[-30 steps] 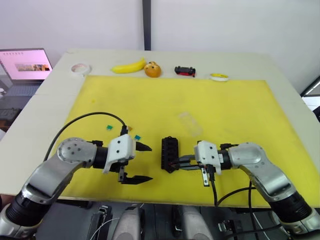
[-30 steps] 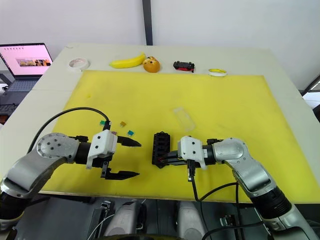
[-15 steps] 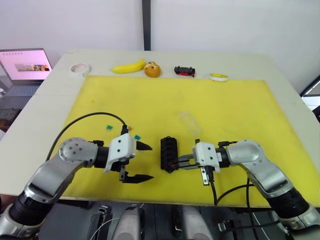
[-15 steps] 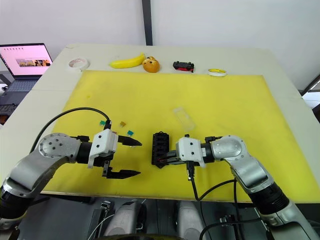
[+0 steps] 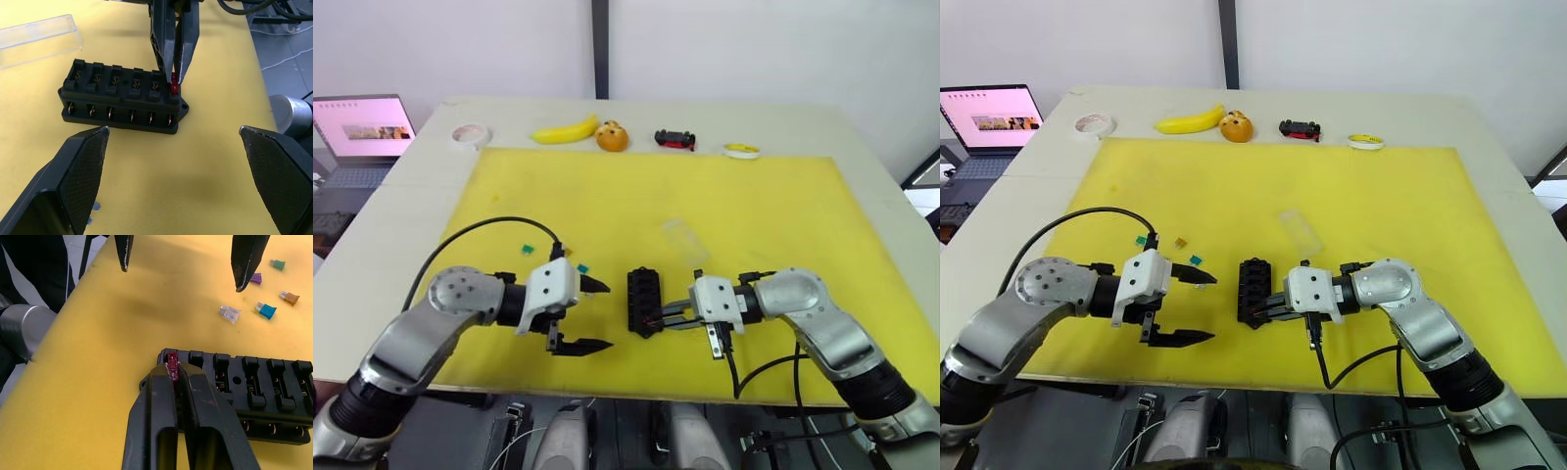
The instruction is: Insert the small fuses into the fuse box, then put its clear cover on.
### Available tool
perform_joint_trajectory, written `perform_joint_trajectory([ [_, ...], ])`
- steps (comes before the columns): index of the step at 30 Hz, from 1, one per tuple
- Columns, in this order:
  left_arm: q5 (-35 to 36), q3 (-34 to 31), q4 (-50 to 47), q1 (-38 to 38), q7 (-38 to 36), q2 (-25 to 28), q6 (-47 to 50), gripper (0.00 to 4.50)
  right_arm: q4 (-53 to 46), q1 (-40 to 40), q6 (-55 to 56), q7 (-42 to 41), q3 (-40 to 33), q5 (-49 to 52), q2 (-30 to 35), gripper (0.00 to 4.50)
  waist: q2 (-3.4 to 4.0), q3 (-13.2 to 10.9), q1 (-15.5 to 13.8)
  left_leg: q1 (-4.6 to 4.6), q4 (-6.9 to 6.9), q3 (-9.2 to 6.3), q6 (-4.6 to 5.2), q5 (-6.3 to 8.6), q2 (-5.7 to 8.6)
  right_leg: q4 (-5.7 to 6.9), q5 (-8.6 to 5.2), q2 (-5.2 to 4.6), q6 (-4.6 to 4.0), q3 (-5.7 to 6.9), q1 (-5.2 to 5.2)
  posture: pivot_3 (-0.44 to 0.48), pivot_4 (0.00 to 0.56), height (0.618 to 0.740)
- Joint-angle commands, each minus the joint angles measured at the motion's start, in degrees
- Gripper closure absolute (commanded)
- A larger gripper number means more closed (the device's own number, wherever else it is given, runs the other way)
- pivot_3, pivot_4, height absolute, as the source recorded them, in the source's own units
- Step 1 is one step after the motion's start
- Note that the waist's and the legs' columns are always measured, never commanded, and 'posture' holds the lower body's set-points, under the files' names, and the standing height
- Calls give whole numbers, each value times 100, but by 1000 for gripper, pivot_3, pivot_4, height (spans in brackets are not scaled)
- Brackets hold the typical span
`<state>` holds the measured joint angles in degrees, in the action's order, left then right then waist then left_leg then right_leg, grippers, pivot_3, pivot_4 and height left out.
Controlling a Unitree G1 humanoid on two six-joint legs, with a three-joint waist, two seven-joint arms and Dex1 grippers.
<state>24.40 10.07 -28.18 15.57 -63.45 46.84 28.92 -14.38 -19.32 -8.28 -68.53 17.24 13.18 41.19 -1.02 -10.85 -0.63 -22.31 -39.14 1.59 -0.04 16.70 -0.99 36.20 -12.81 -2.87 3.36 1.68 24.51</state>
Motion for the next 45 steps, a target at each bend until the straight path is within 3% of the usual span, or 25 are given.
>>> perform_joint_trajectory([
  [1,58,-95,-143,52,16,16,-7,0,-64,-12,-293,-44,11,7,58,2468,0,0,-3,0,0,0,0,0,0,0,0,0,0,0,0,0,150,737],
  [26,-50,-48,-9,-96,18,-26,-239,0,-852,-403,-2011,199,-717,1363,-42,2468,1,0,-2,-2,0,-2,0,0,-4,0,0,-2,0,0,0,0,150,737],
  [29,-54,-44,-3,-85,31,-33,-226,0,-832,-475,-2190,287,-738,1484,-99,3672,1,0,-4,-2,0,-2,0,0,-5,0,0,-2,0,0,1,0,150,737],
  [30,-52,-42,-5,-80,37,-36,-217,0,-820,-488,-2211,303,-713,1466,-102,4446,1,0,-4,-3,0,-2,0,0,-5,-1,0,-2,0,0,1,0,150,737],
  [45,-10,-22,-59,-42,50,-46,-152,0,-614,-494,-2583,408,-336,1272,-123,4446,1,0,-5,-4,0,-2,0,0,-4,-1,0,-3,0,0,1,0,150,737],
])
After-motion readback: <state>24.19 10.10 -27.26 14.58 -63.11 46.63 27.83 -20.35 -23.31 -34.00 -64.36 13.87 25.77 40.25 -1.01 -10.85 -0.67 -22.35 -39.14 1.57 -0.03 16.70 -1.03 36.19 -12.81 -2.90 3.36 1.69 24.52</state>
